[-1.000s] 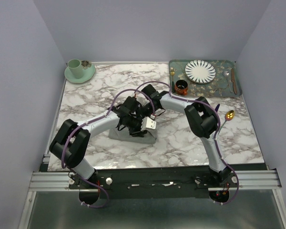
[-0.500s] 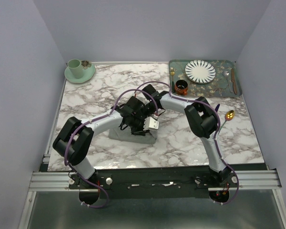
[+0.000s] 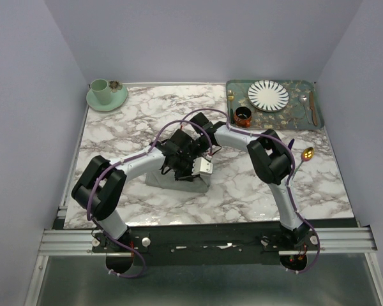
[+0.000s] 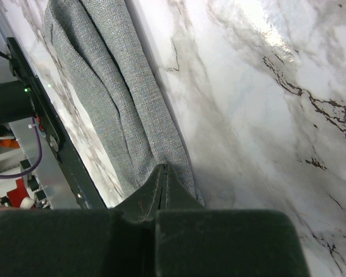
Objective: Fold the napkin into a case and place the utensils inside
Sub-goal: Stuff the top corner of the smaller-rectangle-folded napkin into the folded napkin.
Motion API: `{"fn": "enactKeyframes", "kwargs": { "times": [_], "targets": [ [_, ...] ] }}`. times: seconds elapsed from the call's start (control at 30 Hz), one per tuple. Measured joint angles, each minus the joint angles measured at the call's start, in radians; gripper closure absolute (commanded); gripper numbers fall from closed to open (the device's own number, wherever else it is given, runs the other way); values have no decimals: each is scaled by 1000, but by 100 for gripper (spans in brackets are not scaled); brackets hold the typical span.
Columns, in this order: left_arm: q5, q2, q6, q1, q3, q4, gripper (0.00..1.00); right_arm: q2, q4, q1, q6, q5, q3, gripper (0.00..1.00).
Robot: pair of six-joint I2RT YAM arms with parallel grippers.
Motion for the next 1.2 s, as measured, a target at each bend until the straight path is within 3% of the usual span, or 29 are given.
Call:
{"fn": "enactKeyframes", "kwargs": {
  "times": [0.17,0.73,0.9,0.93,0.97,1.07,1.2],
  "targets": [
    [-8,15,-7,-4,11,-3,93,0,0,0,0,0,0,99],
    [-56,85,-34,-30,75,8,97,0,7,0,8,0,-10,99],
    [-77,84,-48,-35,69,24,89,0,19,-1,9,1,-17,99],
    [-84,82,-49,-35,61,36,86,0,21,-1,10,2,-18,99],
    [-90,79,-50,-35,52,47,76,0,22,-1,11,2,-19,99],
    [-110,54,-50,-36,11,92,64,0,25,-1,16,3,-20,99],
    [-135,1,-58,-37,-48,146,59,0,27,-2,26,6,-20,99]
  ]
}}
